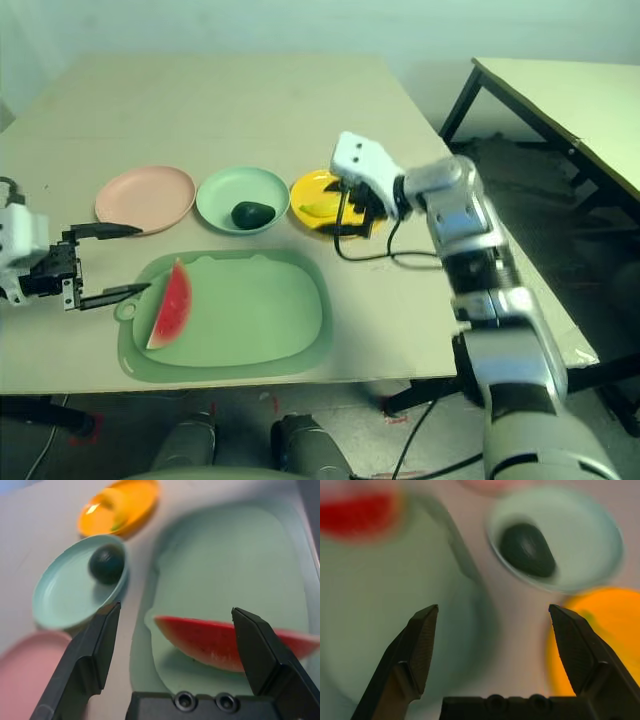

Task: Place the fruits into color-matched plates.

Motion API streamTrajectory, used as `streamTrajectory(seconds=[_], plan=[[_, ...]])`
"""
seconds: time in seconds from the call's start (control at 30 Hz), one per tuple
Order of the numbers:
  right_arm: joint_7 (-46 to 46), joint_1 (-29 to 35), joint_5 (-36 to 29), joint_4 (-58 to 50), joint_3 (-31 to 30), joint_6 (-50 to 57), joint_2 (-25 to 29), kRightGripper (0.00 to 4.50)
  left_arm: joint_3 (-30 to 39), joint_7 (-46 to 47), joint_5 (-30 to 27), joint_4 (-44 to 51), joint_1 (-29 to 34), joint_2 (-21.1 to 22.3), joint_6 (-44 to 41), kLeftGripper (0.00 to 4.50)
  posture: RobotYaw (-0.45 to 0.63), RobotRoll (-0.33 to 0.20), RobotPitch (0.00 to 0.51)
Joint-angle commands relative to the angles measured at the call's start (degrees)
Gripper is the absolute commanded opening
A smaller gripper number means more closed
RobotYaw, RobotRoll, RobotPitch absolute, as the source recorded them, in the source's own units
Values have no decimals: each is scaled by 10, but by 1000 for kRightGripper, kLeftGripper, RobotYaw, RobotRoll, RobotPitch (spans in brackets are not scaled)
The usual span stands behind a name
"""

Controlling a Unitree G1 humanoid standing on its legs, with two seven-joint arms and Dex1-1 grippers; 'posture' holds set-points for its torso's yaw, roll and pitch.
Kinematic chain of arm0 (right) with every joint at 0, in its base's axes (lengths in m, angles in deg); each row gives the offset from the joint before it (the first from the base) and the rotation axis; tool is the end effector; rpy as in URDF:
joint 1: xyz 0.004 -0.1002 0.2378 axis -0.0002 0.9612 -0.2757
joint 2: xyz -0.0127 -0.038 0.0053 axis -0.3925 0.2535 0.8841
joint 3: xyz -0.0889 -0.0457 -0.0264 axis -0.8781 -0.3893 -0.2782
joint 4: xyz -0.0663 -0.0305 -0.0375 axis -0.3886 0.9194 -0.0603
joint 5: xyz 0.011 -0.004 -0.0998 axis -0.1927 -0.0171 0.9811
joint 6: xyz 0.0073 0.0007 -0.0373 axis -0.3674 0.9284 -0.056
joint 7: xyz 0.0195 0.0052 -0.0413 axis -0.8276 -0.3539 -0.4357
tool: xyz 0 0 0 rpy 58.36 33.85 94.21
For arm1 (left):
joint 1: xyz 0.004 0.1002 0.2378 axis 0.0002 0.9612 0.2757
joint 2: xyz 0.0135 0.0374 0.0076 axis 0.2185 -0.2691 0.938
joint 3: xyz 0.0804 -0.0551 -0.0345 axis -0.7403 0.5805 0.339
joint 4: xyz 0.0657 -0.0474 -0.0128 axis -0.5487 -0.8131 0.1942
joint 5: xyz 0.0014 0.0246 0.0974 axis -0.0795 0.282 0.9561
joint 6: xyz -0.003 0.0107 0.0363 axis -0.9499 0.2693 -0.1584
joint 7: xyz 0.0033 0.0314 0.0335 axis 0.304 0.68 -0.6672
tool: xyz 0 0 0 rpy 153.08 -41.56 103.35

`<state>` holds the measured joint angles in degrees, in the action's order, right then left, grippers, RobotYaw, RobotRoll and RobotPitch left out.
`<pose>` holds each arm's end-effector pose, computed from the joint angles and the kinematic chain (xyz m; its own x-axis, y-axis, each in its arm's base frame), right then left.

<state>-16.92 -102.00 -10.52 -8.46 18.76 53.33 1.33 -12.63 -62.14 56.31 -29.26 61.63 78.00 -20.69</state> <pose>0.2845 -0.2203 0.2036 0.3521 0.8650 -0.3575 -0.9359 0.3295 -0.1247 0.2331 0.2788 0.2053 0.3255 -0.8356 -0.4425 0.8302 0.0285 0.5568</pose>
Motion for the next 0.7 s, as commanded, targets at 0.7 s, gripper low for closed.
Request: streamTrajectory(seconds=[0.7], plan=[[133, 388, -183, -213, 25, -103, -106, 4451, -227, -78, 184, -134, -174, -43, 265, 4500, -11, 0, 94]])
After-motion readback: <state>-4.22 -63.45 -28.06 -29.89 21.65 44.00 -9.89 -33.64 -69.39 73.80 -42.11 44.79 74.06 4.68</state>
